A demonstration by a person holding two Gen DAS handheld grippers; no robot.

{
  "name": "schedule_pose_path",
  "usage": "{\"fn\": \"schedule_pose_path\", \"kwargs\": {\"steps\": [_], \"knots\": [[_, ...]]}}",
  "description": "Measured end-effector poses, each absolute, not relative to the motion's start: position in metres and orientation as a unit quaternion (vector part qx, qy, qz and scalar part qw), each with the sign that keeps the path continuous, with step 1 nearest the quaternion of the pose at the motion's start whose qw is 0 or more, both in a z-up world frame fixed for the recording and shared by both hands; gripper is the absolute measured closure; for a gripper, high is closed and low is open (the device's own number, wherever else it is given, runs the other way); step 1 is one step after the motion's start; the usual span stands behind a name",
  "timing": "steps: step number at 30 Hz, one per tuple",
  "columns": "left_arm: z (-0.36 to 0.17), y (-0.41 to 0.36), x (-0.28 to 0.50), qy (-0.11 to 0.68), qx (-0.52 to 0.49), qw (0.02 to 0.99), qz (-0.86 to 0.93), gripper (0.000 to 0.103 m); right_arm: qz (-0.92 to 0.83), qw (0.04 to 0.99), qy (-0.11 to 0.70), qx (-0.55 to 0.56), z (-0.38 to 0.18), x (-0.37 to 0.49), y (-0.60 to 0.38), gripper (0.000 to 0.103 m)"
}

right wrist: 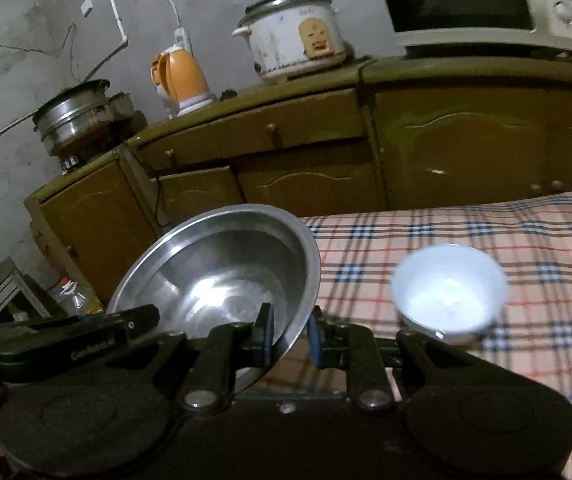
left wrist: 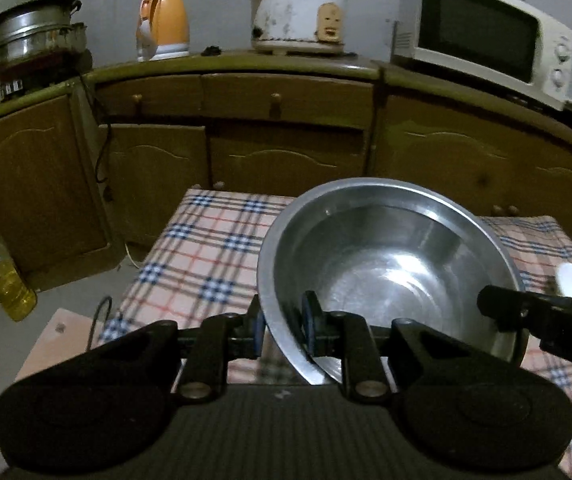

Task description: Organize plates and bowls

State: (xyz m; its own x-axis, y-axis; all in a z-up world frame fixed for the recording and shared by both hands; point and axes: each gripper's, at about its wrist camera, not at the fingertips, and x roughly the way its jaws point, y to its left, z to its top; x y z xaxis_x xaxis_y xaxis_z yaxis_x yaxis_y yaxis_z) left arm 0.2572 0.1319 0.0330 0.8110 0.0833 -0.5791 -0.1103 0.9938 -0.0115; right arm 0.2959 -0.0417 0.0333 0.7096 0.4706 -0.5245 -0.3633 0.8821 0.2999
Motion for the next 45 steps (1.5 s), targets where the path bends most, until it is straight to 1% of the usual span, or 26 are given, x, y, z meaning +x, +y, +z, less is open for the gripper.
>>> {"fn": "schedule_pose_path", "kwargs": {"steps": [9,21,28,39,45], "knots": [[0.029,0.075,0.205,0.308,-0.016,0.951,0.016,0.082,0.192,0.930,0.301,0.092,0.040,0.227,-0.107,0.080],[-0.003,0.005,0.183,0.332,-0.010,0.942,-0.046,0.081,0.126,0.937,0.313,0.086,0.021,0.184,-0.191,0.080],[-0.027,-0.020,0.177,0.335,-0.001,0.940,-0.070,0.081,0.101,0.940,0.316,0.085,0.000,0.170,-0.220,0.080],[-0.079,-0.039,0.177,0.366,0.006,0.927,-0.083,0.081,0.077,0.930,0.348,0.089,-0.060,0.165,-0.239,0.080],[-0.091,-0.046,0.177,0.371,0.012,0.924,-0.087,0.080,0.070,0.927,0.357,0.090,-0.078,0.165,-0.244,0.080]]}}
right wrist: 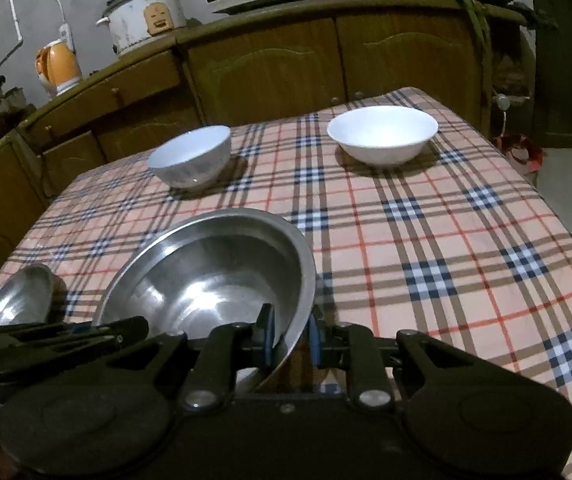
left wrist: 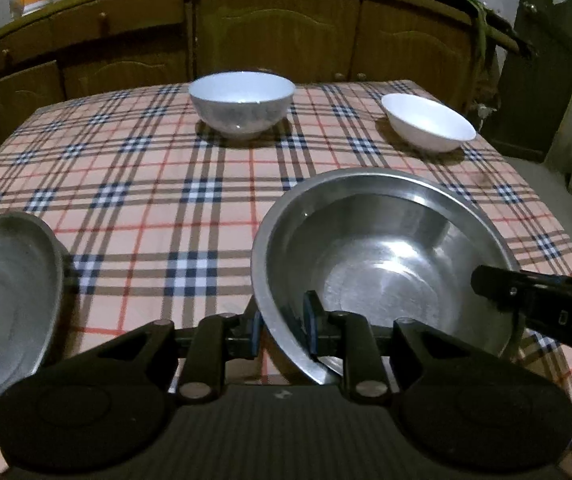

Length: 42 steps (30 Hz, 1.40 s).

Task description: Organize plates and bowls

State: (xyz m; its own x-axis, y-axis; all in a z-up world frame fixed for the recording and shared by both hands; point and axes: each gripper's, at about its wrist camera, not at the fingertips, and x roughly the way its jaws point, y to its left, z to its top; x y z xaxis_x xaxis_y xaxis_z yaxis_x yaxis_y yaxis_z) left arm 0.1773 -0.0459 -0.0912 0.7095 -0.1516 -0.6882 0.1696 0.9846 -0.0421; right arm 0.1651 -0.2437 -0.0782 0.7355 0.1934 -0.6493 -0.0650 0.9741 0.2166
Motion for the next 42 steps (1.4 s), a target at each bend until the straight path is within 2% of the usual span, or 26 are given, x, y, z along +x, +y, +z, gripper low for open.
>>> {"fn": "schedule_pose_path", "kwargs": {"steps": [12,17,18,20,22,26,35,42], "knots": [[-0.101,-0.055,0.176,0.373,0.021,0.923,-0.094,0.079,0.056,0.924,0.365,0.101,-0.091,0.165,-0.254,0.080],[-0.100,-0.057,0.175,0.372,0.024,0.923,-0.098,0.076,0.051,0.924,0.366,0.104,-0.092,0.165,-0.256,0.080],[-0.100,-0.058,0.174,0.371,0.025,0.923,-0.098,0.074,0.050,0.924,0.365,0.104,-0.092,0.165,-0.256,0.080],[-0.098,-0.057,0.173,0.365,0.027,0.926,-0.096,0.060,0.044,0.926,0.361,0.104,-0.091,0.163,-0.256,0.080],[-0.095,-0.056,0.172,0.359,0.024,0.928,-0.092,0.051,0.042,0.927,0.356,0.106,-0.089,0.163,-0.259,0.079],[-0.090,-0.052,0.173,0.355,0.021,0.931,-0.087,0.044,0.031,0.929,0.350,0.113,-0.084,0.163,-0.266,0.076],[-0.071,-0.049,0.181,0.337,0.026,0.937,-0.086,0.033,0.018,0.938,0.320,0.130,-0.061,0.168,-0.287,0.058],[-0.048,-0.053,0.204,0.322,0.030,0.941,-0.098,0.030,0.012,0.946,0.301,0.118,-0.043,0.182,-0.303,0.045]]}}
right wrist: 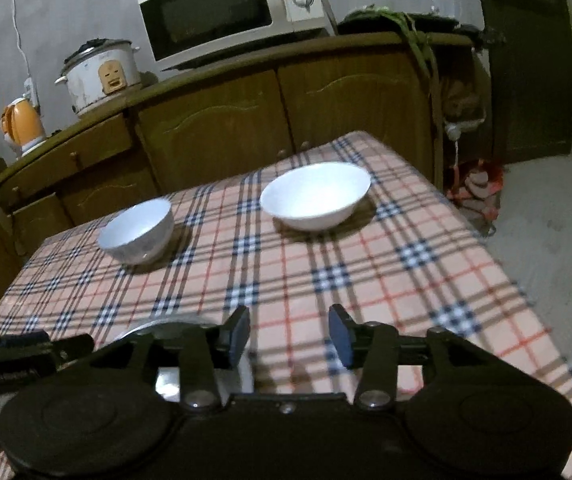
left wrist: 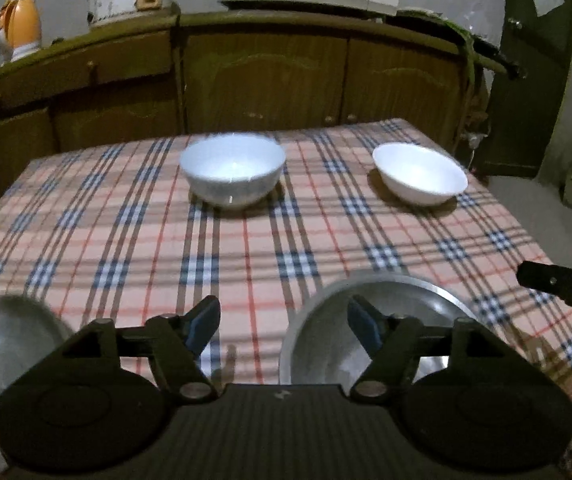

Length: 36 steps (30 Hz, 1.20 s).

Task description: Organize plates and bowls

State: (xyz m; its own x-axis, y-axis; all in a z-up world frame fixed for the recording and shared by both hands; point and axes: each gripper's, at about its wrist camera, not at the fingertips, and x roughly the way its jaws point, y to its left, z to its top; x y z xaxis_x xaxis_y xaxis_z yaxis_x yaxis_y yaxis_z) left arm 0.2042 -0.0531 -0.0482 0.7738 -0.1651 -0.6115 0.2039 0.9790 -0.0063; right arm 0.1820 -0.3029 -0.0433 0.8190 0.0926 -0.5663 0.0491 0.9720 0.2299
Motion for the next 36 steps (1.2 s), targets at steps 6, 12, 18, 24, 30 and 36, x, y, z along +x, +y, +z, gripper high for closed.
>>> {"fn": "schedule_pose_path", "kwargs": {"steps": [6,12,18,24,30,36], "knots": [[-0.026,-0.065,0.234,0.310,0.034,0.943,-0.114,0.027,-0.001,0.951,0.285,0.121,-0.030,0.203,-0.327,0.035],[-0.015,-0.085,0.274,0.312,0.041,0.940,-0.133,0.023,-0.010,0.950,0.279,0.139,-0.025,0.236,-0.353,0.032],[-0.019,-0.114,0.321,0.327,0.047,0.931,-0.156,0.024,-0.025,0.946,0.287,0.147,-0.032,0.285,-0.373,0.032],[-0.035,-0.148,0.366,0.344,0.055,0.923,-0.162,0.024,-0.034,0.942,0.301,0.145,-0.045,0.339,-0.382,0.032],[-0.058,-0.176,0.403,0.363,0.070,0.915,-0.164,0.025,-0.042,0.930,0.327,0.163,-0.068,0.383,-0.390,0.032],[-0.076,-0.192,0.429,0.378,0.072,0.907,-0.169,0.036,-0.039,0.921,0.344,0.176,-0.089,0.408,-0.395,0.032]]}}
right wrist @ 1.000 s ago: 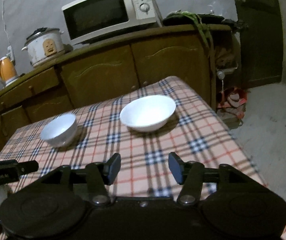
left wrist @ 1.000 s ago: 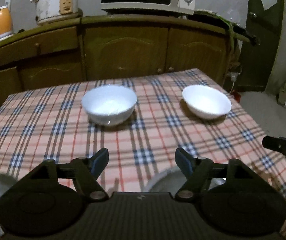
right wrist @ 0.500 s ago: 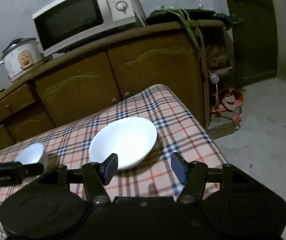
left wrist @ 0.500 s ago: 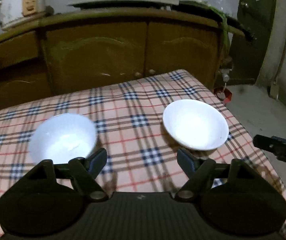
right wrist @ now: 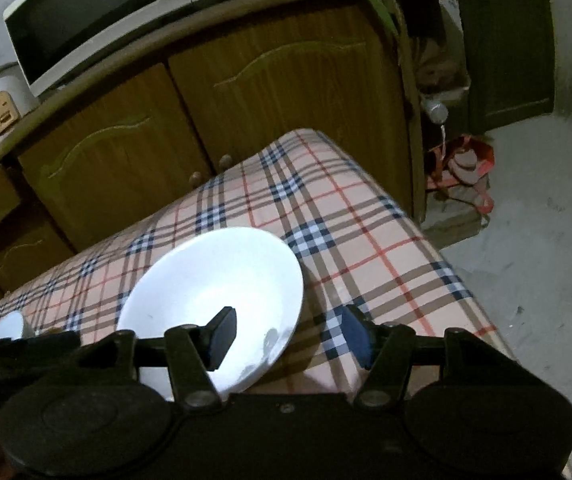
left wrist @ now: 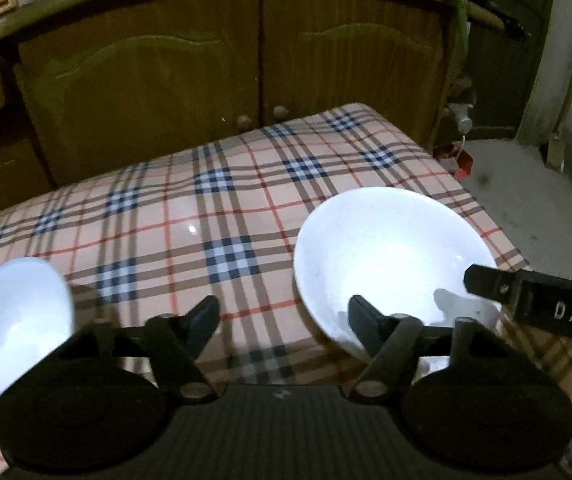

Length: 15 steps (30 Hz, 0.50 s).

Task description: Organize plates and bowls

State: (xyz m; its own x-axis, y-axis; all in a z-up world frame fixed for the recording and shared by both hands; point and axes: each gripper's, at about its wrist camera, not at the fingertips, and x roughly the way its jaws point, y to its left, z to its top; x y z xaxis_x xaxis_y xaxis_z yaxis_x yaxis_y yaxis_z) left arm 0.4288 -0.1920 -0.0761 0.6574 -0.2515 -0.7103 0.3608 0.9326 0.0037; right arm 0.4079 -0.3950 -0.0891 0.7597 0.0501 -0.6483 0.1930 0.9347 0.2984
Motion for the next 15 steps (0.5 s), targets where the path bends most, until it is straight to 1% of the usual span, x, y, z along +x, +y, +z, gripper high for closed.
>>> {"fn": "schedule_pose_path", "kwargs": {"steps": [1,2,3,4,5,6,7,8,9,15], "knots": [[-0.078,-0.194,0.431,0.380,0.074,0.906,-0.173,0.041,-0.035,0.920,0.347,0.179,-0.092,0.411,-0.395,0.032],[-0.081,-0.197,0.433,0.381,0.079,0.905,-0.175,0.052,-0.034,0.919,0.350,0.181,-0.094,0.412,-0.395,0.033],[-0.083,-0.199,0.435,0.381,0.083,0.904,-0.175,0.056,-0.032,0.917,0.352,0.184,-0.097,0.415,-0.395,0.036],[-0.085,-0.200,0.437,0.380,0.081,0.904,-0.179,0.063,-0.029,0.917,0.352,0.187,-0.099,0.417,-0.394,0.048],[-0.086,-0.200,0.438,0.380,0.076,0.903,-0.185,0.074,-0.025,0.916,0.354,0.189,-0.101,0.418,-0.393,0.055],[-0.086,-0.201,0.438,0.381,0.071,0.901,-0.194,0.080,-0.023,0.914,0.357,0.192,-0.103,0.420,-0.392,0.069],[-0.087,-0.203,0.438,0.380,0.073,0.901,-0.197,0.082,-0.020,0.914,0.357,0.193,-0.104,0.420,-0.390,0.077],[-0.087,-0.204,0.436,0.377,0.078,0.902,-0.195,0.082,-0.025,0.915,0.355,0.192,-0.104,0.419,-0.388,0.078],[-0.087,-0.203,0.436,0.378,0.077,0.902,-0.194,0.082,-0.027,0.916,0.352,0.189,-0.104,0.417,-0.387,0.081],[-0.076,-0.191,0.422,0.381,0.058,0.902,-0.193,0.083,-0.020,0.925,0.333,0.182,-0.088,0.398,-0.376,0.081]]}}
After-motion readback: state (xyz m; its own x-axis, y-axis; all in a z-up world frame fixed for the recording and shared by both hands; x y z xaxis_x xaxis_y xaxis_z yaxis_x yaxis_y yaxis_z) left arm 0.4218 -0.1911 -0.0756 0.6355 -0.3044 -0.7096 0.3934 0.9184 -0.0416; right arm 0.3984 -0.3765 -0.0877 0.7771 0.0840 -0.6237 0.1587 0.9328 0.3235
